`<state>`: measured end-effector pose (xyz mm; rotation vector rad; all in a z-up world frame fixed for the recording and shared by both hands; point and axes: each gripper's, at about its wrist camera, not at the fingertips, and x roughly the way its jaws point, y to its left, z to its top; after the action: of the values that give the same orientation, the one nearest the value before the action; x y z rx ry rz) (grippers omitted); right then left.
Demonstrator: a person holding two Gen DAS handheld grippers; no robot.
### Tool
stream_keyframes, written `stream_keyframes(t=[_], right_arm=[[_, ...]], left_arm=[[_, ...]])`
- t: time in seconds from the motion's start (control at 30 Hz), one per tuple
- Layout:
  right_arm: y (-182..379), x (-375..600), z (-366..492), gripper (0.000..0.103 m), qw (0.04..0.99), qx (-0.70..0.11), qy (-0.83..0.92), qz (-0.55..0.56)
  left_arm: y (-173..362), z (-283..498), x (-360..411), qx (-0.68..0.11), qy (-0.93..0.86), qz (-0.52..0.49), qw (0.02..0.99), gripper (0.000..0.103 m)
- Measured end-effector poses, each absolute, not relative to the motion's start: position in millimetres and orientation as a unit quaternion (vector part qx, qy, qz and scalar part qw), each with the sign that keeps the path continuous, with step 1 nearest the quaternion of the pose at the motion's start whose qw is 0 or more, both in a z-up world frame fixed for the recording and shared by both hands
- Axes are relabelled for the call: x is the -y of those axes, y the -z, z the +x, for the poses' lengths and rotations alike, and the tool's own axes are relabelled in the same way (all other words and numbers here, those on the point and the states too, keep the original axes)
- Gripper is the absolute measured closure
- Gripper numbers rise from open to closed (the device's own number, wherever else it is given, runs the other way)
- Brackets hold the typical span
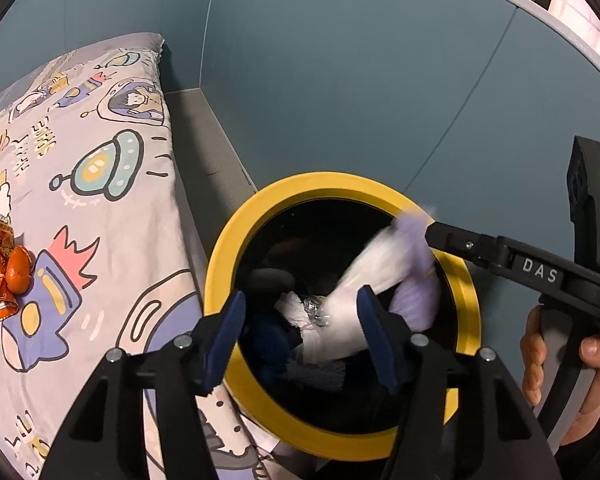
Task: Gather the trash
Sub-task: 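Open both tools to drop the glove, tissue and mesh sleeve into the bin, then move both tools back over the remaining trash on the bed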
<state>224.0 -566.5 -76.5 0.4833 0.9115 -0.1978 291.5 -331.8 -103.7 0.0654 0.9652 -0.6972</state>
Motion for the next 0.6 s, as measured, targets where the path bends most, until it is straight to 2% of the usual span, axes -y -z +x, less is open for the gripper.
stream_keyframes(t=[0.27,0.6], right_arm=[[65.3,558.0,218.7,0.043,0.869,-0.431,0.092,0.225],[44.8,519.3,230.6,0.042,0.879,-0.427,0.057,0.206]], left_arm=[[89.5,290.9,305.8,-0.445,0.317,0.019,0.838,0.047],[73.5,299.2,250.4,-0.430,0.280,-0.003,0.858,0.038]])
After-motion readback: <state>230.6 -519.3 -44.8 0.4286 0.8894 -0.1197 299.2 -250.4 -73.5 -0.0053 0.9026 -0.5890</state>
